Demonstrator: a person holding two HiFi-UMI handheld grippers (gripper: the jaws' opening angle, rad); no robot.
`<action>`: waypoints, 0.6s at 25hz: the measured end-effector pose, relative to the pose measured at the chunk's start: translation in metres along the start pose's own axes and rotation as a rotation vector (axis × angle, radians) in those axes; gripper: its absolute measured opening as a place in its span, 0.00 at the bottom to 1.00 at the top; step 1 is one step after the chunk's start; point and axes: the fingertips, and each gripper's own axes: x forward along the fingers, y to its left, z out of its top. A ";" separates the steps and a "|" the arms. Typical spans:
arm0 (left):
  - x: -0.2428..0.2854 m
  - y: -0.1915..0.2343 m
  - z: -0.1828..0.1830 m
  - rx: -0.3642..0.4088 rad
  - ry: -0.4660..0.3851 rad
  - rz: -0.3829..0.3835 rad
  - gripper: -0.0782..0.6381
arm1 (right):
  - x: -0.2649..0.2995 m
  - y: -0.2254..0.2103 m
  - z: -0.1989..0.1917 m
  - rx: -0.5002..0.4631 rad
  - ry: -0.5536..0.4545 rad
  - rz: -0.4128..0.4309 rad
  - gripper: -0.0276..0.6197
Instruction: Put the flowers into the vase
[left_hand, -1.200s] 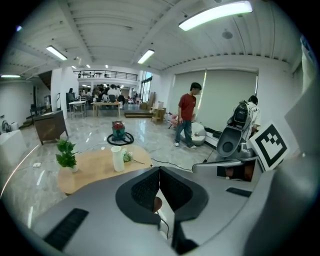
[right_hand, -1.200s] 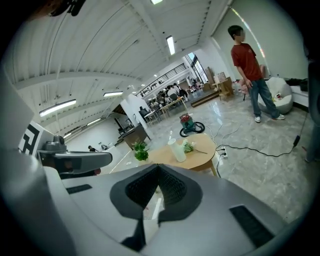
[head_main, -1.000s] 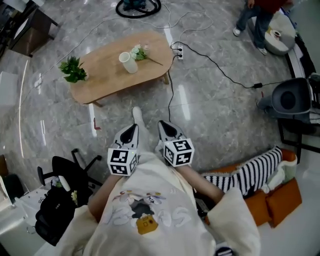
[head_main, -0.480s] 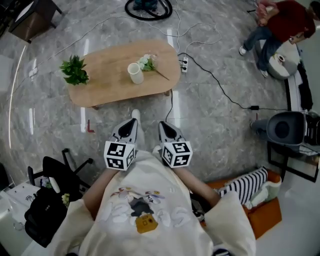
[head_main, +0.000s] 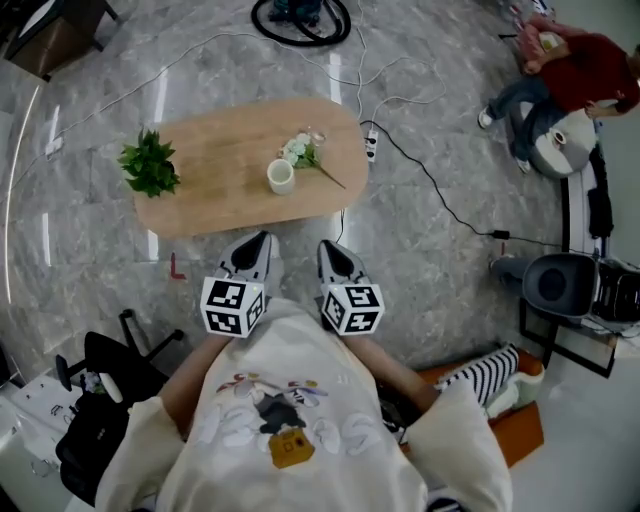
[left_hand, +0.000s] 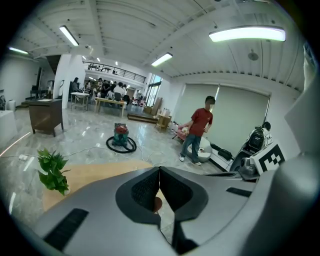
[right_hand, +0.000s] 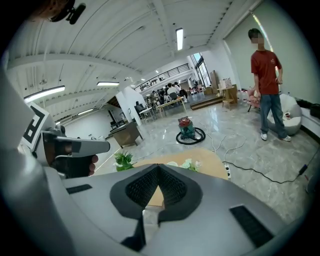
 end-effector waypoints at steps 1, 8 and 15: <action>0.003 0.008 0.006 -0.002 -0.001 -0.004 0.12 | 0.008 0.003 0.005 -0.003 -0.004 -0.002 0.05; 0.027 0.059 0.036 -0.018 0.002 -0.057 0.12 | 0.046 0.018 0.040 -0.037 -0.025 -0.029 0.05; 0.041 0.054 0.036 0.003 0.024 -0.115 0.12 | 0.041 0.006 0.043 -0.056 -0.024 -0.095 0.05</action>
